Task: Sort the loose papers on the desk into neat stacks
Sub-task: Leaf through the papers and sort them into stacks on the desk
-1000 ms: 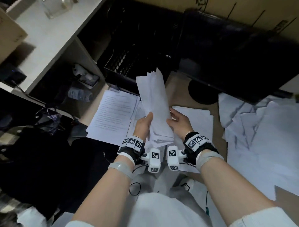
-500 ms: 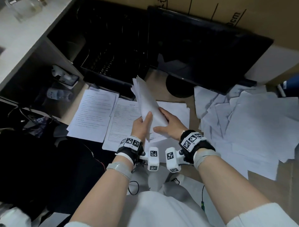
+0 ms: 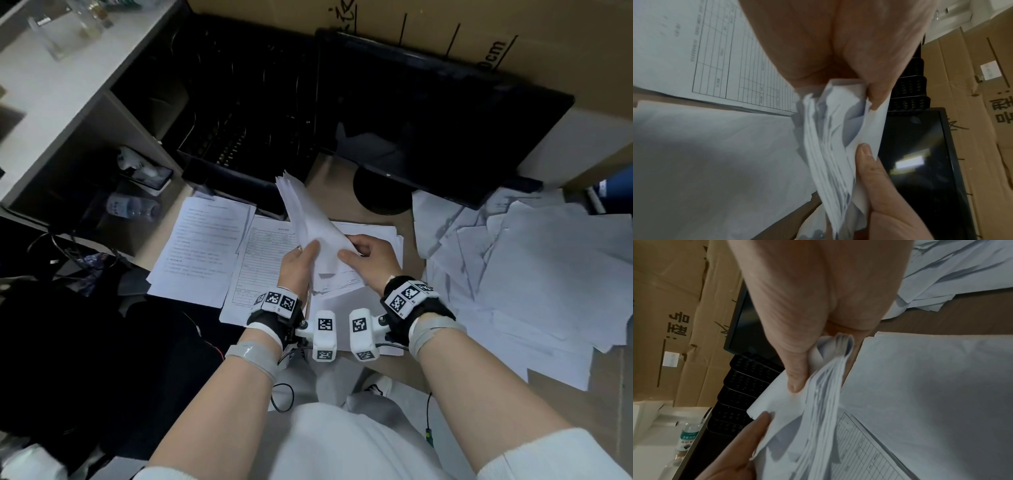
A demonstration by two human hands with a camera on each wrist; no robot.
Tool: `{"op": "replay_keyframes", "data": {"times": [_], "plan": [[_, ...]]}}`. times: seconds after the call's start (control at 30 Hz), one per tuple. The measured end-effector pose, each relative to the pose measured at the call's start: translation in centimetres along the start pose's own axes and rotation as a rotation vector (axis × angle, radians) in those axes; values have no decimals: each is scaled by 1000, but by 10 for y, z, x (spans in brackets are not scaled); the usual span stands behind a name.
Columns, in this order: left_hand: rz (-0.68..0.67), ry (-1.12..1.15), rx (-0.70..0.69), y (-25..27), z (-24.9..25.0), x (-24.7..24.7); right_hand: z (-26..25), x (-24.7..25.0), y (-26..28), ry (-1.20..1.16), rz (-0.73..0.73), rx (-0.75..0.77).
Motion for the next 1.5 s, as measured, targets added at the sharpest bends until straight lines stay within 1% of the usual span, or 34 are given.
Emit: {"op": "replay_keyframes", "data": {"times": [0.07, 0.13, 0.23, 0.33, 0.37, 0.53, 0.63, 0.7, 0.8, 0.87, 0.97, 1.03, 1.07, 1.1, 1.13, 1.2, 1.27, 1.37, 1.43, 1.5], "plan": [[-19, -4, -17, -5, 5, 4, -1, -4, -3, 22, 66, -33], [-10, -58, -31, -10, 12, 9, -6, -8, -5, 31, 114, -58], [-10, -147, -14, -19, 22, 17, -13, -13, -7, -1, 138, -83], [-68, -168, -33, -30, 26, 22, -20, -14, -8, -76, 164, -107], [-81, -165, -38, -33, 27, 23, -21, -15, -8, -113, 166, -119], [-54, -158, -20, -38, 31, 27, -23, -17, -3, -339, 136, -206], [-94, -183, -47, -34, 35, 28, -22, -18, 3, -411, 106, -257], [-96, -165, -44, -32, 37, 27, -21, -19, 6, -412, 109, -272], [-67, -91, -14, -28, 39, 26, -19, -16, 8, -360, 197, -287], [-53, -125, -38, -21, 37, 23, -18, -9, 12, -341, 244, -311], [-56, -155, -75, -11, 34, 15, -19, 8, 21, -343, 212, -375], [-68, -175, -85, -5, 31, 10, -17, 21, 26, -285, 236, -399], [-68, -196, -84, -1, 29, 8, -17, 27, 29, -296, 238, -422], [-63, -209, -85, 6, 27, 6, -13, 32, 31, -359, 238, -451], [-56, -216, -89, 12, 23, 4, -10, 39, 32, -392, 241, -452], [-25, -209, -119, 23, 12, -1, -10, 55, 37, -343, 239, -406], [30, -209, -163, 30, -1, -5, -14, 67, 46, -296, 184, -357], [110, -185, -187, 43, -16, -11, -8, 76, 50, -283, 88, -317], [132, -149, -198, 51, -23, -16, -6, 79, 53, -278, 40, -249], [149, -121, -208, 57, -30, -22, -3, 84, 56, -212, 27, -184]]}}
Point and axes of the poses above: each hand's wrist, its own y-axis away from the middle knuckle, its own x-axis out of the back of the hand, z = x × y, the point moved 2 cm from there along -y, towards the middle knuckle, and after that the axes turned 9 degrees about y, right-handed, at the moved point
